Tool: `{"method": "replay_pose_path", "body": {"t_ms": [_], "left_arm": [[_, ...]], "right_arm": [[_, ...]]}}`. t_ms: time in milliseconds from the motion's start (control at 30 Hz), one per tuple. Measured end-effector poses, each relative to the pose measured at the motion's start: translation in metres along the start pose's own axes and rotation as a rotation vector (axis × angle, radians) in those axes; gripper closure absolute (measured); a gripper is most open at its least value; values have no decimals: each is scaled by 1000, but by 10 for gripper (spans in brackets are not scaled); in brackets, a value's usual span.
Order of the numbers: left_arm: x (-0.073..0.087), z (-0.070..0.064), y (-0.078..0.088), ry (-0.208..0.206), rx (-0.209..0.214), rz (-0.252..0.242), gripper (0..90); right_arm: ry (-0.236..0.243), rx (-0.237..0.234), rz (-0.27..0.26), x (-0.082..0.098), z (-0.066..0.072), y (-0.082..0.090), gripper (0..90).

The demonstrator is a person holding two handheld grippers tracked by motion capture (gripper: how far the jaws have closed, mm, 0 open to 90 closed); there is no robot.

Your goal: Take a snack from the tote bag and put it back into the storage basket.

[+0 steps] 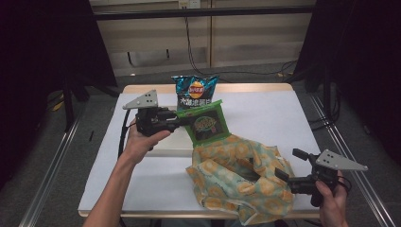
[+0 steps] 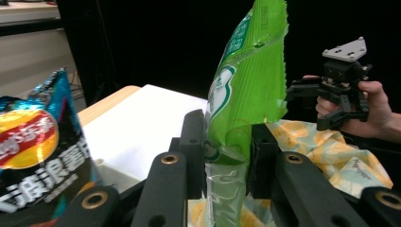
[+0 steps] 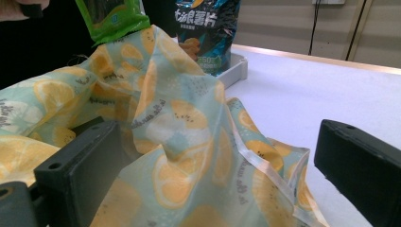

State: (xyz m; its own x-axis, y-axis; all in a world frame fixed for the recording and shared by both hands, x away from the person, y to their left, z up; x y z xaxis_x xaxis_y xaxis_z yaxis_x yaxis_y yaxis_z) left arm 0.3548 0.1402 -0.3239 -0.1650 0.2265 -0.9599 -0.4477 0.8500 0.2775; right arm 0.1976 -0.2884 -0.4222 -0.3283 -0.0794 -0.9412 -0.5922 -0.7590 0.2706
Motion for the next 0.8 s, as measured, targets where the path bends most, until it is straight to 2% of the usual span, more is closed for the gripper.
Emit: {"method": "replay_pose_path", "body": {"t_ms": [133,233,267,333,367,433,600,800], "left_arm": [[-4,7,8,14,-13,-12,737],[-9,10,12,8,-38,-7,737],[-10,11,14,11,-31,-12,737],[-12,13,18,1,-47,-7,737],[-12,14,19,4,-37,-16,737],[-10,16,22,2,-56,-6,737],[-1,22,25,14,-69,7,737],[13,32,30,27,-91,26,736]], "right_arm": [[5,0,10,1,1,0,18],[5,-15,25,2,4,3,17],[1,-10,25,2,4,4,17],[0,-9,17,3,4,6,17],[2,-7,15,2,5,7,17],[5,-5,13,3,5,7,17],[-4,-4,18,6,6,6,17],[7,1,8,5,8,8,16]]}}
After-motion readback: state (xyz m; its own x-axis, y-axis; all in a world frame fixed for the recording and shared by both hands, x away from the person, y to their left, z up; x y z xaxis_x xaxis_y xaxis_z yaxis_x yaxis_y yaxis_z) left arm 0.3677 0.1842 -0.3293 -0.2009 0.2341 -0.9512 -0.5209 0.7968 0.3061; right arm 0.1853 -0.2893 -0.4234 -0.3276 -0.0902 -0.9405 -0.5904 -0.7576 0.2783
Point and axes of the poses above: each handheld gripper's, and its own axes: y roughly backward along the jaws, x roughly out of its underside, z roughly to its left, the point moved 1 cm from there along -y, roughly forward along the jaws, and after that the axes turned 14 degrees about -x, right-handed, at the moved point
